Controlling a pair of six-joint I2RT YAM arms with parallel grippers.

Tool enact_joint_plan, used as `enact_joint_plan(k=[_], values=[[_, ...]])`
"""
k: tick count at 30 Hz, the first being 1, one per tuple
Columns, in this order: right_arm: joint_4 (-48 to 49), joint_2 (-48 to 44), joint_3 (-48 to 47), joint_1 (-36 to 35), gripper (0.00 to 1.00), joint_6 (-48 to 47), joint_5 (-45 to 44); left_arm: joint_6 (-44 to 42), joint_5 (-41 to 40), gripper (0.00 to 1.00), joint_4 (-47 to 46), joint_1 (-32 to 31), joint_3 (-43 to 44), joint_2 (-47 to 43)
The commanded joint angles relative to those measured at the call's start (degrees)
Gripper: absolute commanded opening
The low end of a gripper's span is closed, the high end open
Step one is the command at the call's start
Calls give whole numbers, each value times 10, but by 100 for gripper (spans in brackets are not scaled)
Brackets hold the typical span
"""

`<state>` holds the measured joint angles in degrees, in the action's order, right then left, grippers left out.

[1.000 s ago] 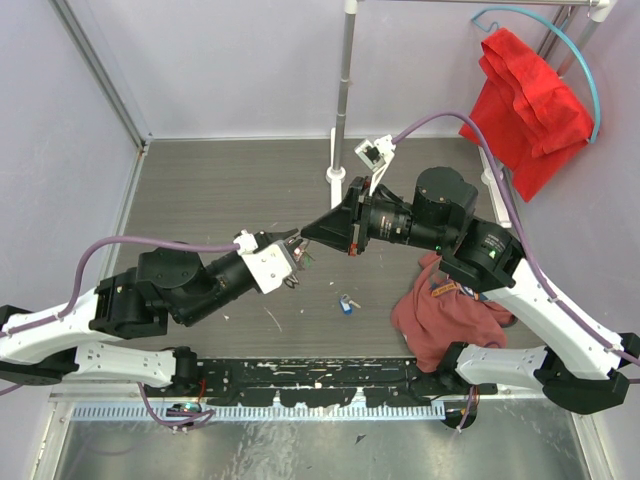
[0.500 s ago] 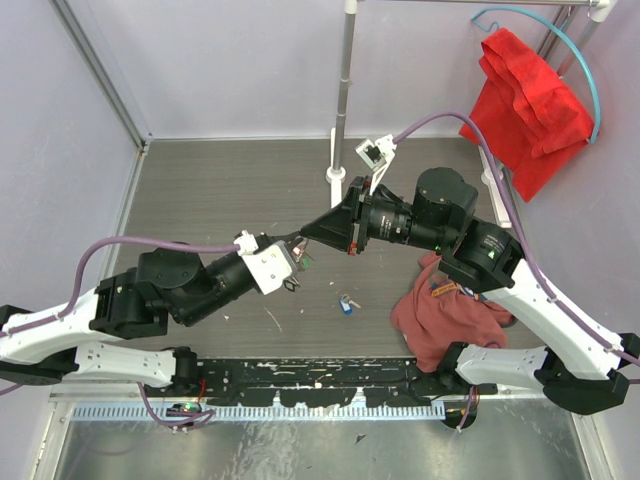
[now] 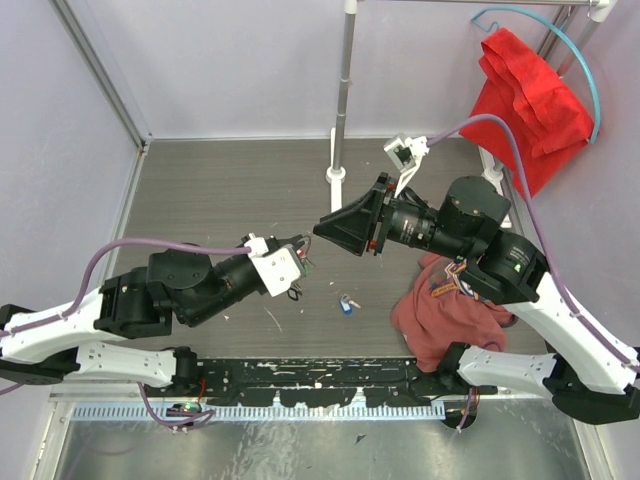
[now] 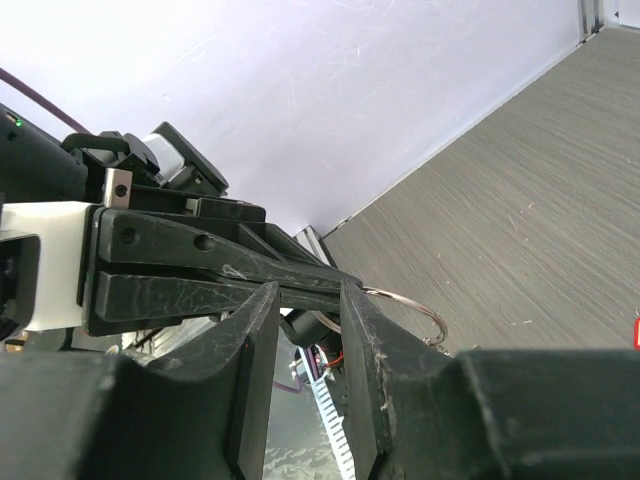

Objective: Put the keys on the keyring

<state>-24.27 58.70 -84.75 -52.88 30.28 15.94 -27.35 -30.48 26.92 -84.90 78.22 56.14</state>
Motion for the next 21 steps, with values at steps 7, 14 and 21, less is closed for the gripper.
enact_joint_plan(k=[7,14,21], values=[[-2,15,-15,-2,37,-19,-7,-4,-2,0,-14,-1,11,0],[-12,25,-20,-2,32,-22,4,-6,-1,0,-15,-1,11,1],[-16,28,-19,-2,31,-24,13,-6,-3,0,-15,-1,11,0]])
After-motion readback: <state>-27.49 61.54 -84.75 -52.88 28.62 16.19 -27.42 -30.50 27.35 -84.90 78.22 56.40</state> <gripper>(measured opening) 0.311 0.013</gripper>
